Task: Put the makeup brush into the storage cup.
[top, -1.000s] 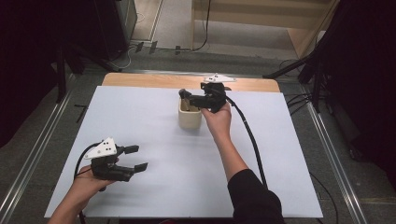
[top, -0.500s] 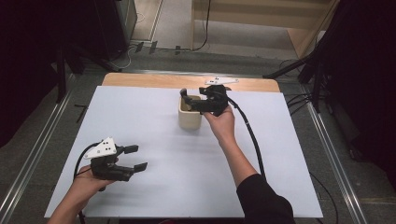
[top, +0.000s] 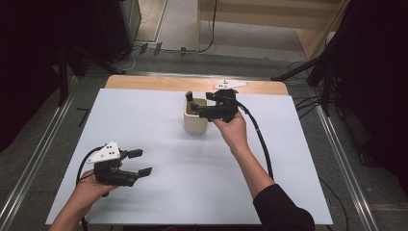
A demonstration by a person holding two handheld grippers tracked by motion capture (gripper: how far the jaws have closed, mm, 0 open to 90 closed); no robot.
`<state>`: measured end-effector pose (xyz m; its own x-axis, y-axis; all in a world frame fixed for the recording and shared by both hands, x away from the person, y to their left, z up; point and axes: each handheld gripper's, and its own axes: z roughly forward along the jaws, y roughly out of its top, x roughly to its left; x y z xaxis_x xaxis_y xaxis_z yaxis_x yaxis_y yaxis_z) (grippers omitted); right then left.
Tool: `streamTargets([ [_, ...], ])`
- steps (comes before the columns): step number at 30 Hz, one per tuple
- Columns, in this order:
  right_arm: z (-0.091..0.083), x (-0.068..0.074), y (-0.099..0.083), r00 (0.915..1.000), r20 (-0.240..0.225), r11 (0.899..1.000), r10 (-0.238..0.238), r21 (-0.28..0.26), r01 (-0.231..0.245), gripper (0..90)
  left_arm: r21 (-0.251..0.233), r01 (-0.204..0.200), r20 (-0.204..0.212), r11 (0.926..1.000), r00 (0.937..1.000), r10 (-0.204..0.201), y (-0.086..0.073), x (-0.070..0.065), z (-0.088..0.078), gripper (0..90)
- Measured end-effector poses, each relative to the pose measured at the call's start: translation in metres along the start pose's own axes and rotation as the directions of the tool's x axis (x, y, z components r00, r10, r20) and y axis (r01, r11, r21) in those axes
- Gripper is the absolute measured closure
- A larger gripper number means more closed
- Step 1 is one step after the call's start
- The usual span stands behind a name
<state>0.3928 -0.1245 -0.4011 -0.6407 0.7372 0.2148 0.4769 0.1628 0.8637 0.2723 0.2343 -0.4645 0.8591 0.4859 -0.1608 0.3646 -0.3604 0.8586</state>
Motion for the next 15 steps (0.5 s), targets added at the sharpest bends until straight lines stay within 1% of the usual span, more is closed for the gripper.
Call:
streamTargets([
  [3, -0.005, -0.001, -0.003, 0.9999, -0.008, 1.0, 0.01, -0.003, -0.01, 18.8, 0.002, 0.001, -0.002, 1.0, 1.0, -0.001, 0.0, 0.0, 0.0, 24.5],
  [5, -0.007, -0.001, -0.004, 0.9997, -0.023, 1.0, 0.011, 0.009, -0.011, 18.8, 0.003, 0.0, -0.002, 1.0, 1.0, 0.0, 0.0, 0.0, 0.0, 24.5],
  [8, -0.009, 0.0, -0.007, 0.9993, -0.038, 1.0, 0.002, 0.012, -0.002, 19.1, 0.005, -0.002, -0.002, 1.0, 1.0, 0.002, 0.0, 0.0, 0.0, 24.5],
  [9, -0.011, 0.001, -0.008, 0.9989, -0.045, 1.0, -0.011, 0.019, 0.012, 19.4, 0.005, -0.002, -0.002, 1.0, 1.0, 0.002, 0.0, 0.0, 0.0, 24.5],
  [15, -0.017, 0.001, -0.013, 0.9971, -0.073, 0.999, -0.024, 0.037, 0.027, 19.6, 0.006, -0.001, 0.0, 1.0, 1.0, 0.001, 0.0, 0.0, 0.001, 24.5],
])
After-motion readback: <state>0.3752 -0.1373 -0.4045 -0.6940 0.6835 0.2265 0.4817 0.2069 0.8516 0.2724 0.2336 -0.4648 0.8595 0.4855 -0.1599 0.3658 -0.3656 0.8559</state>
